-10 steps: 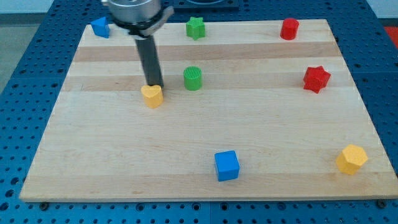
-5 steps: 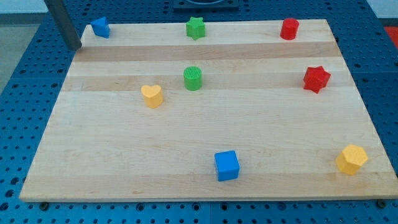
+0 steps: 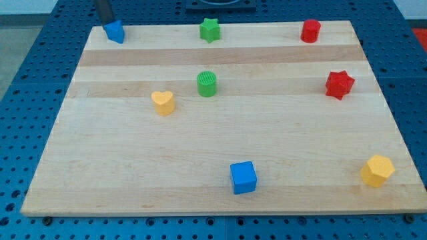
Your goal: Place the blue triangle diagonally to the green star
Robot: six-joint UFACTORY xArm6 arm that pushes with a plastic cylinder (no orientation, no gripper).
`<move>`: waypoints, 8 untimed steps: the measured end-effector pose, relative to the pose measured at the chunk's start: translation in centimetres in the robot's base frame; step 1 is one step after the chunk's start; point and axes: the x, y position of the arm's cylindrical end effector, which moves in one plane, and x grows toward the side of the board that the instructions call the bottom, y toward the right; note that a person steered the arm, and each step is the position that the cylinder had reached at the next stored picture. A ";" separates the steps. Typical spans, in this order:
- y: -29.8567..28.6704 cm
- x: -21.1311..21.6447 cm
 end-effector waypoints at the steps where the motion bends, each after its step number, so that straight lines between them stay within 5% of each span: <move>1: -0.1 0.1; 8: 10.8 12.9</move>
